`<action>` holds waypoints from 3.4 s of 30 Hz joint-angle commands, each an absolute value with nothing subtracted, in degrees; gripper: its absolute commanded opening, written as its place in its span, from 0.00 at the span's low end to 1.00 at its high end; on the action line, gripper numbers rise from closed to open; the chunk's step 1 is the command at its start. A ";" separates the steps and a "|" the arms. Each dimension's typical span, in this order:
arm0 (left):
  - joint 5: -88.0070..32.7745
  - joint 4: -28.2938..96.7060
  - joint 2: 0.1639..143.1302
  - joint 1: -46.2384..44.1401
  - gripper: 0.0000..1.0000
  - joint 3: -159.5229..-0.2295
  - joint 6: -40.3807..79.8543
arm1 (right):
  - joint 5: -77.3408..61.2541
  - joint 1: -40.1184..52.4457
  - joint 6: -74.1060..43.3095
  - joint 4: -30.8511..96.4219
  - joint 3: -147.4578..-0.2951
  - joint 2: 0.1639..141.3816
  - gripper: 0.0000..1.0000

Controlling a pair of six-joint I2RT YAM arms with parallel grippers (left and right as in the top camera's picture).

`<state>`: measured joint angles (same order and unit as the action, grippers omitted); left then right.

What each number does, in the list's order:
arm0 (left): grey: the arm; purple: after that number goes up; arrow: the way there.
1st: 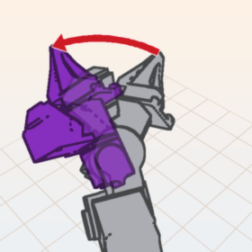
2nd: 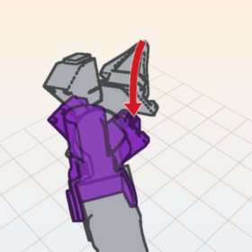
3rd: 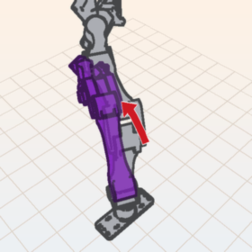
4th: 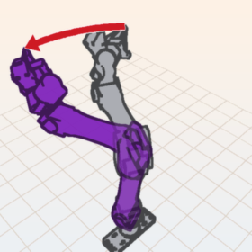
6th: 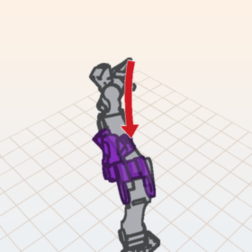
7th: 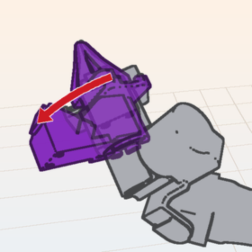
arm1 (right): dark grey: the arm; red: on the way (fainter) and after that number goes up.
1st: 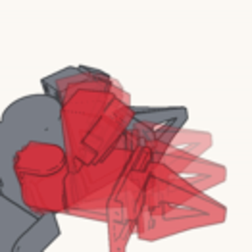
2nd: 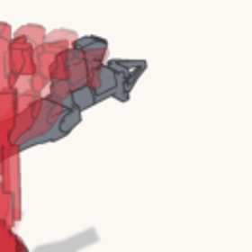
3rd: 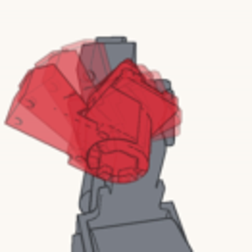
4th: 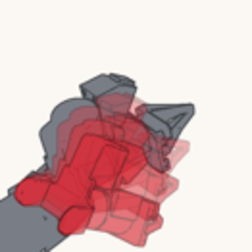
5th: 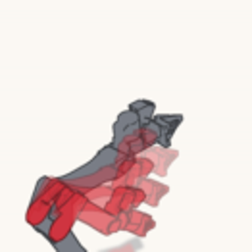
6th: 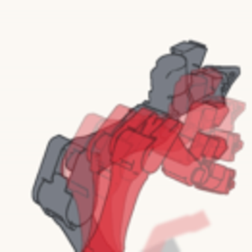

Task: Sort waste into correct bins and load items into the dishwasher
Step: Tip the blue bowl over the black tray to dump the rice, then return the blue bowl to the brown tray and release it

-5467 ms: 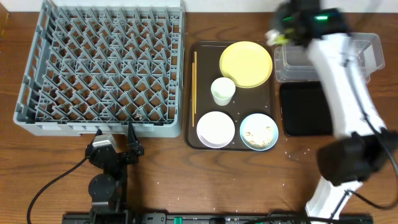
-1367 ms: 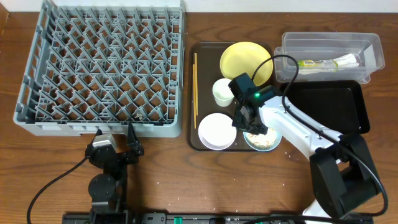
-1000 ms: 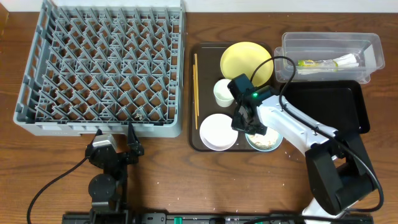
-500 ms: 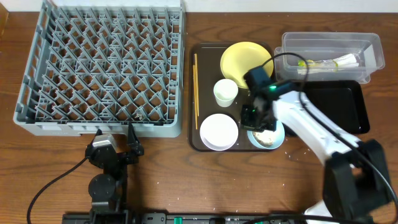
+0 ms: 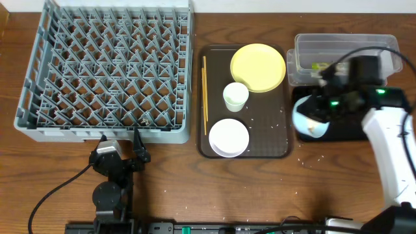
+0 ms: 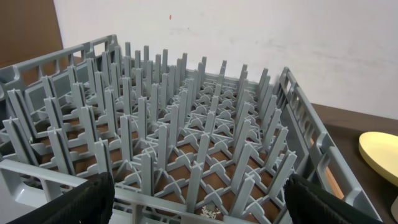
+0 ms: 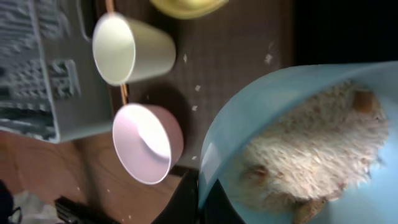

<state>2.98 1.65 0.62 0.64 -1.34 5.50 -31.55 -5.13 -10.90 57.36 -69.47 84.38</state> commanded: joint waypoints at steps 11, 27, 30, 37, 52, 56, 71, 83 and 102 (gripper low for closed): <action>4.08 3.84 0.23 0.51 0.89 -0.23 4.73 | -65.32 -25.36 9.54 47.86 -67.59 94.41 0.01; 4.08 3.81 0.23 0.51 0.89 -0.23 4.73 | -89.43 -32.60 13.74 47.51 -67.59 111.07 0.01; 4.08 3.81 0.23 0.51 0.89 -0.23 4.73 | -89.43 -34.59 10.46 48.16 -67.59 111.07 0.01; 4.08 3.81 0.23 0.51 0.89 -0.23 4.73 | -89.43 -38.00 3.75 51.22 -67.59 111.07 0.01; 4.08 3.81 0.23 0.51 0.89 -0.23 4.73 | -89.43 -39.72 1.37 50.39 -67.85 110.45 0.01; 4.08 3.81 0.23 0.51 0.89 -0.23 4.73 | -89.43 -39.68 3.90 55.20 -67.85 109.67 0.01; 4.08 3.84 0.23 0.51 0.89 -0.23 4.73 | -87.85 -39.68 1.89 51.88 -67.85 106.94 0.01; 4.08 3.81 0.23 0.51 0.89 -0.23 4.73 | -70.00 -31.40 7.09 62.65 -67.88 97.65 0.01; 4.08 3.81 0.23 0.51 0.89 -0.23 4.73 | -4.23 21.45 -24.14 61.17 -75.75 85.12 0.01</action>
